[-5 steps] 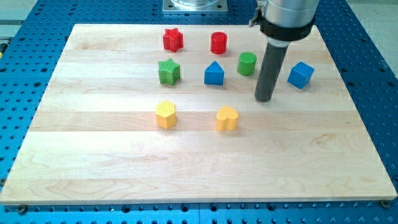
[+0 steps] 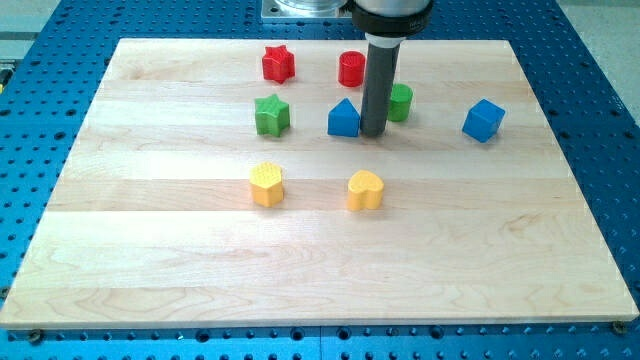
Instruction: Put the green circle parallel right to the red circle
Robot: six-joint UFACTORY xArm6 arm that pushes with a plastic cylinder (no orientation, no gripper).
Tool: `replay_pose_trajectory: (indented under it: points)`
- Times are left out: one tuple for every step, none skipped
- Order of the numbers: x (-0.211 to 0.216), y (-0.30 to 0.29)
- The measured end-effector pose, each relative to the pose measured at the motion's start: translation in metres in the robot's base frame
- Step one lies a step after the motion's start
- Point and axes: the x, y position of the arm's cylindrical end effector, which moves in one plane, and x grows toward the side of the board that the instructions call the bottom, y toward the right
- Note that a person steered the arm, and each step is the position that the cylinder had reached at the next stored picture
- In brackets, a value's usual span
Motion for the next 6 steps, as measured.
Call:
replay_pose_trajectory:
  points:
    - [-0.024, 0.022]
    - [-0.027, 0.045]
    - [-0.04, 0.059]
    - [-0.066, 0.074]
    - [-0.059, 0.075]
    - [-0.054, 0.111]
